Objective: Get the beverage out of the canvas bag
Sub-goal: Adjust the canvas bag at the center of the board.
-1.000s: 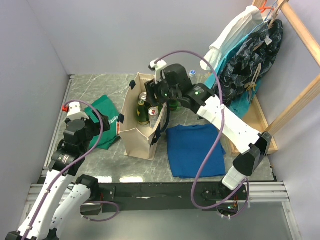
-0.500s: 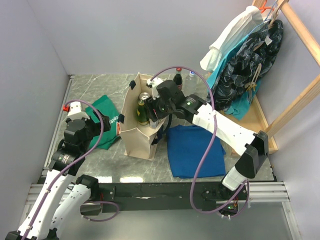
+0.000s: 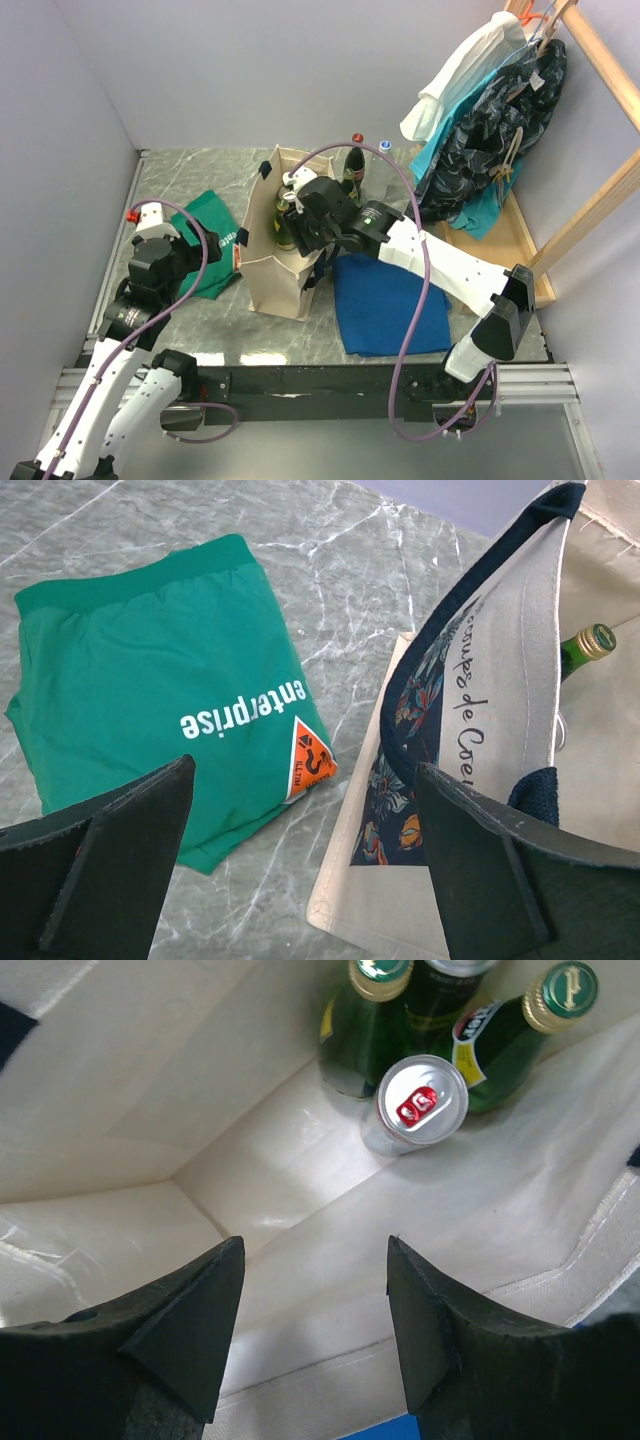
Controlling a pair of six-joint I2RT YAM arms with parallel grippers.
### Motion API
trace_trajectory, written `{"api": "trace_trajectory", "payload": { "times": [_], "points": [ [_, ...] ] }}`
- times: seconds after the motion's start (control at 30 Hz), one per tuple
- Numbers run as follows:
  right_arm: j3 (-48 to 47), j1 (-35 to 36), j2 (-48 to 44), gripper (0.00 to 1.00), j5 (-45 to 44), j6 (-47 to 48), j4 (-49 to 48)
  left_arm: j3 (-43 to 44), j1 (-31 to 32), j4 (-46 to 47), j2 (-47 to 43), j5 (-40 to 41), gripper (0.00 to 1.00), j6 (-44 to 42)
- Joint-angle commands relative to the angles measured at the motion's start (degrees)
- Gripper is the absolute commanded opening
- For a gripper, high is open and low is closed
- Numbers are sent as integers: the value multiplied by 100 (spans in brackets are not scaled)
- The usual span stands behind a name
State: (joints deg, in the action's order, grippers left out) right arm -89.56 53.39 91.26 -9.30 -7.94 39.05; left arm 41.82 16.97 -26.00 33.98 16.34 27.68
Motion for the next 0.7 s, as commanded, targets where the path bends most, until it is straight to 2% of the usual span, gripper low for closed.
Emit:
{"api": "trace_trajectory", "payload": {
  "times": [0.0,0.4,0.67],
  "points": [
    [61,-4,-47,66,-300,-84,173,203,17,121,-5,-34,96,-61],
    [474,-4,-126,67,-336,-567,-28,186,25,156,215,-34,96,-61],
    [106,-21,251,69,-441,-480,-344,186,17,148,311,10,96,-70]
  ]
}}
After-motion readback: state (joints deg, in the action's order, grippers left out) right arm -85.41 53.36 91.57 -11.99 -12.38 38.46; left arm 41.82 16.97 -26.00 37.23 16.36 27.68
